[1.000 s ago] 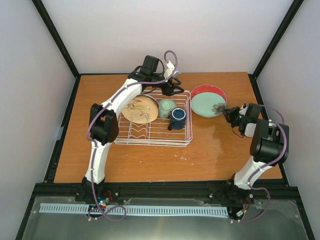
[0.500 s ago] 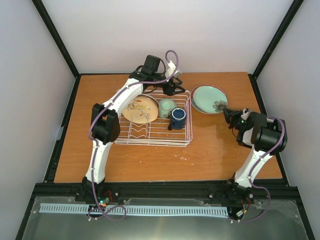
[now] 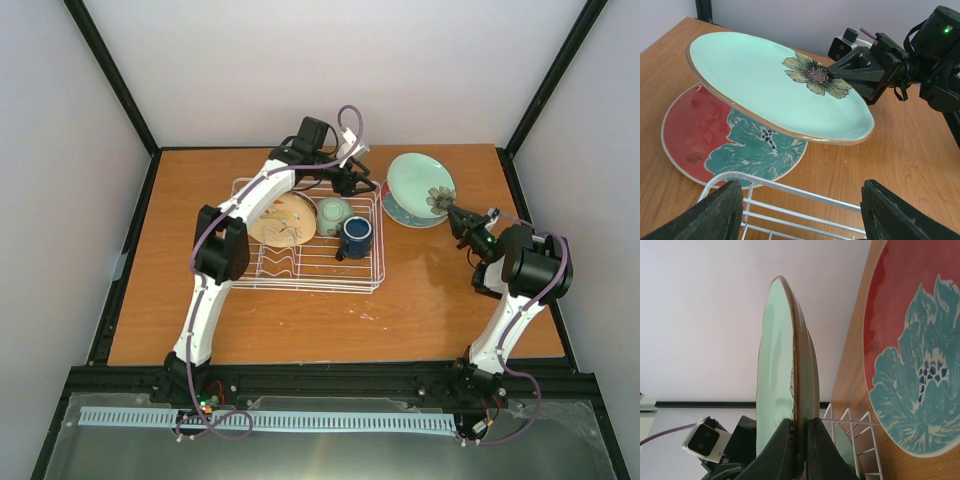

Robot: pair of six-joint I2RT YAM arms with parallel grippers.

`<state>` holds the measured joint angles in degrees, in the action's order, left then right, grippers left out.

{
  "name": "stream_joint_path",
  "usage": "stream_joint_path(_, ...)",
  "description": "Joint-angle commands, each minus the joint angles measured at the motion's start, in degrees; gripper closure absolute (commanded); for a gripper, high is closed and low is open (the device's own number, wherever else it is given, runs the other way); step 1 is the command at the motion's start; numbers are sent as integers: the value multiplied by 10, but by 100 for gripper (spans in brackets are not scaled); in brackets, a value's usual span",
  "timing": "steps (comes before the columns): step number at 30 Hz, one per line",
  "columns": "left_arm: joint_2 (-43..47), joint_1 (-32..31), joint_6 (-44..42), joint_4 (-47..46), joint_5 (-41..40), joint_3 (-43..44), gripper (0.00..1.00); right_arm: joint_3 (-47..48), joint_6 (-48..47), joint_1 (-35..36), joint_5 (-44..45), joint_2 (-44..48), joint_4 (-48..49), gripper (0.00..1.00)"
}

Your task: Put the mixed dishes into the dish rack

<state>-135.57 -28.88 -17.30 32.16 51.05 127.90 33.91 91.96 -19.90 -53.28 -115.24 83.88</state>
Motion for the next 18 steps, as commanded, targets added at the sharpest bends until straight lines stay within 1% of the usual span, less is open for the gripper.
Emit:
stream_joint_path(1, -6, -6, 31, -19, 29, 30, 33, 4, 22, -5, -23, 15, 122, 97)
stream_joint_path(11, -30, -6, 116, -73, 75, 51, 29, -2, 22, 7, -39, 60, 122, 97)
stream_joint_path(14, -37, -7, 151, -76, 84, 59, 30, -4, 9, 19, -40, 81, 122, 97)
stream_joint_path(18, -37, -7, 176, -57, 88, 59, 33, -3, -3, 34, -39, 107, 122, 97)
